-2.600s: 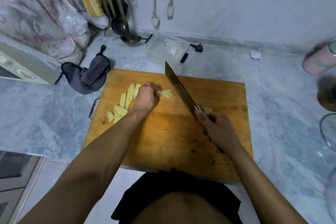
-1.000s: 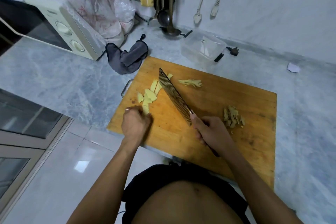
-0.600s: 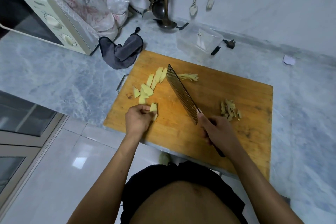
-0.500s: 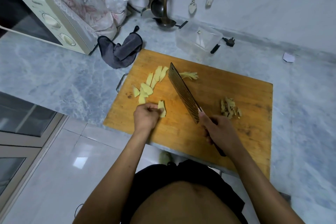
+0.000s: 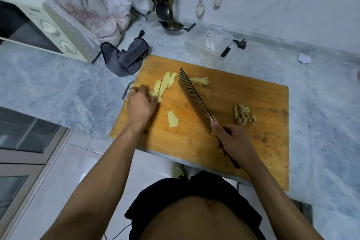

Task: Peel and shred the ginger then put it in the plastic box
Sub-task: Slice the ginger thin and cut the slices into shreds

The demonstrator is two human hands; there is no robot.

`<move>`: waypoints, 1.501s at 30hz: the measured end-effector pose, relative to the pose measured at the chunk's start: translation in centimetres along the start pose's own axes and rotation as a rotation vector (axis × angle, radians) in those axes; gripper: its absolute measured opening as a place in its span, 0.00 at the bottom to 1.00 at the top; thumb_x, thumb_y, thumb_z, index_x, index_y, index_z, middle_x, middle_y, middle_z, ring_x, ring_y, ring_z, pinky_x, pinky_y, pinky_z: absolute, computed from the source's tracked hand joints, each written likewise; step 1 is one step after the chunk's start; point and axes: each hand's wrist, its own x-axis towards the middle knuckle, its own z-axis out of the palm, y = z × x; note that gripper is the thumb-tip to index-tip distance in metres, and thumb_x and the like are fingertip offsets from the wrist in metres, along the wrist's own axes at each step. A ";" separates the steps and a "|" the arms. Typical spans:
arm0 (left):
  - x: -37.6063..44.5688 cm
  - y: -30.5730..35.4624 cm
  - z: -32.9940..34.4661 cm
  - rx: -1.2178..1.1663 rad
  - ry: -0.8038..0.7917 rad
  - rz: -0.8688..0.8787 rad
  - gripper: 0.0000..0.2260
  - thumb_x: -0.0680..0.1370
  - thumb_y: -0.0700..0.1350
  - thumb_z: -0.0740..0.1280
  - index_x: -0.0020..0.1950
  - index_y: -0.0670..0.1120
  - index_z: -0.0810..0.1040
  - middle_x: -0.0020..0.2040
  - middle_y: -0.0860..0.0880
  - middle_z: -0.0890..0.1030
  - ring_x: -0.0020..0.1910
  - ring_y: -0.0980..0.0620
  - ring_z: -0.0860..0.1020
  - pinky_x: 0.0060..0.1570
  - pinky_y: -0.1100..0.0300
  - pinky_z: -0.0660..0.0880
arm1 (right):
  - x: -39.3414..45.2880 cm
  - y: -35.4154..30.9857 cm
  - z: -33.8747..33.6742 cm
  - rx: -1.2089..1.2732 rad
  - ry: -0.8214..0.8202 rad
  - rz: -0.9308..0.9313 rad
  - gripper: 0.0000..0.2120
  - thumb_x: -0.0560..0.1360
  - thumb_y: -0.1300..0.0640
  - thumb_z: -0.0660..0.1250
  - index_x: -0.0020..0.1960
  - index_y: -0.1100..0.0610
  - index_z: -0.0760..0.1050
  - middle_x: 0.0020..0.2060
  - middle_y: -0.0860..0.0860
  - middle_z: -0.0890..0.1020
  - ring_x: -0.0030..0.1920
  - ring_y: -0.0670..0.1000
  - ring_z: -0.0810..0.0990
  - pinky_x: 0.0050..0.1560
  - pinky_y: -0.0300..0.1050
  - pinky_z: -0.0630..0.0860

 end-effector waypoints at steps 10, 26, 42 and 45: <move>-1.7 -0.6 0.2 -0.308 0.101 0.028 0.06 0.77 0.46 0.69 0.54 0.49 0.82 0.47 0.50 0.84 0.44 0.49 0.81 0.45 0.58 0.78 | 0.1 0.1 0.2 0.013 -0.011 0.012 0.27 0.80 0.40 0.62 0.40 0.64 0.79 0.27 0.52 0.80 0.26 0.49 0.78 0.30 0.42 0.74; 1.3 -5.0 -0.2 -0.072 -0.125 -0.047 0.20 0.75 0.40 0.67 0.67 0.47 0.78 0.64 0.40 0.70 0.58 0.44 0.77 0.63 0.57 0.73 | -0.3 0.4 1.1 -0.016 -0.050 0.020 0.25 0.80 0.41 0.63 0.37 0.61 0.77 0.25 0.50 0.79 0.26 0.48 0.77 0.30 0.42 0.74; -4.8 -4.1 -2.2 -0.285 -0.057 0.133 0.05 0.77 0.43 0.71 0.50 0.50 0.85 0.47 0.56 0.83 0.47 0.56 0.79 0.50 0.63 0.73 | -0.5 0.6 1.0 0.020 -0.032 0.025 0.26 0.81 0.42 0.63 0.39 0.63 0.79 0.27 0.52 0.79 0.26 0.49 0.77 0.30 0.43 0.75; -6.7 -2.3 -0.2 -0.249 -0.065 0.340 0.08 0.76 0.38 0.71 0.51 0.48 0.85 0.53 0.51 0.84 0.51 0.53 0.78 0.54 0.61 0.73 | -0.5 0.5 1.1 0.026 -0.044 0.039 0.23 0.81 0.42 0.63 0.37 0.59 0.78 0.26 0.51 0.79 0.26 0.49 0.77 0.30 0.42 0.75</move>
